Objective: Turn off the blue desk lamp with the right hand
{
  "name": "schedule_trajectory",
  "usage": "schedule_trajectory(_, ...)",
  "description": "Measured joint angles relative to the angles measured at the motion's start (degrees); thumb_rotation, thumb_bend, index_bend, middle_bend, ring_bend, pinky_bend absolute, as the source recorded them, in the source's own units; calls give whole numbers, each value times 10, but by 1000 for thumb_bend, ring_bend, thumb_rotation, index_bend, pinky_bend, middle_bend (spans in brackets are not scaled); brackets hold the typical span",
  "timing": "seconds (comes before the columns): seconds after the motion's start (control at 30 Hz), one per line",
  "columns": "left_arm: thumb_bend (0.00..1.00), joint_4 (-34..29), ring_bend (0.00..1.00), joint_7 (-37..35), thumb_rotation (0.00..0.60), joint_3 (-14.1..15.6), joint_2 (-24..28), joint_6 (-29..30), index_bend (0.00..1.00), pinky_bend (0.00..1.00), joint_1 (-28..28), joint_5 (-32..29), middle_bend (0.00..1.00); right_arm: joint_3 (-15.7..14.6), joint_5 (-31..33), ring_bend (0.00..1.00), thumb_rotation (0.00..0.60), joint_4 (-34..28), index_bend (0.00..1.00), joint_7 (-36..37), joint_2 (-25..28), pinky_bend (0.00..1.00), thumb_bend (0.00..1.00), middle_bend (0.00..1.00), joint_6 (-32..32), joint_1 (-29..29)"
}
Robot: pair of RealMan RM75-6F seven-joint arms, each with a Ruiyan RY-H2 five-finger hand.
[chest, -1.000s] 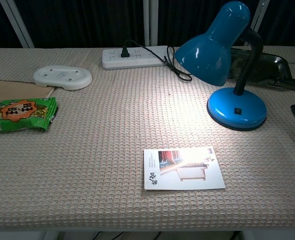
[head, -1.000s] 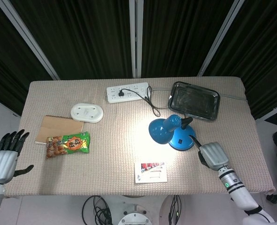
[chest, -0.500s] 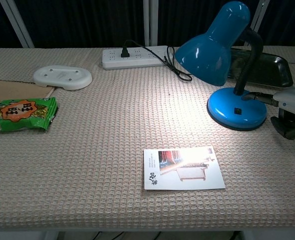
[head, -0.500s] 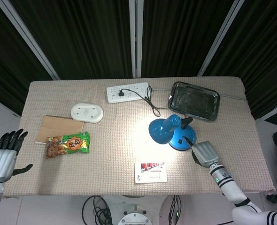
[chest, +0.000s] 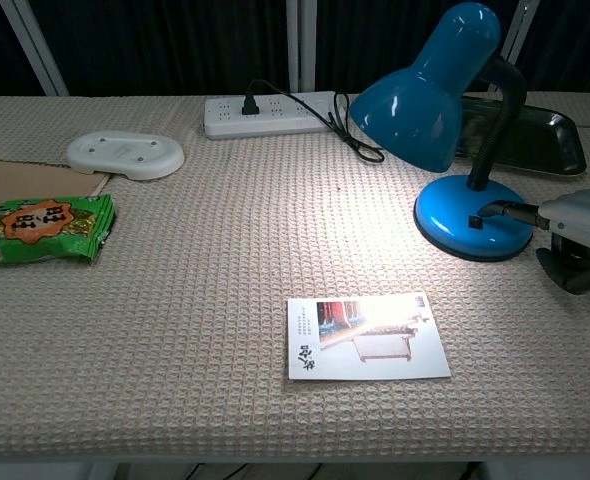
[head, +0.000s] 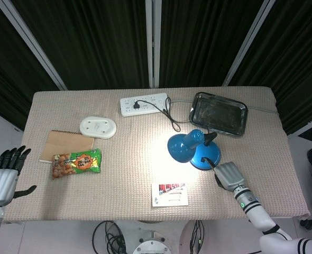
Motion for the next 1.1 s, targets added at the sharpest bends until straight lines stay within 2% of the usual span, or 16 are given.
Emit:
schedule_trajectory(0.87, 0, 6, 0, -9, 600, -1, 0, -2, 0, 0, -1, -2, 0, -18, 61, 967, 600, 12, 0, -55, -14, 1000, 764, 1000, -13, 23)
schedule_trajectory(1.1, 0, 8, 0, -14, 600, -1, 1, 1, 0, 0, 0, -1, 0, -17, 59, 966, 600, 10, 0, -59, -17, 1000, 764, 1000, 9, 24)
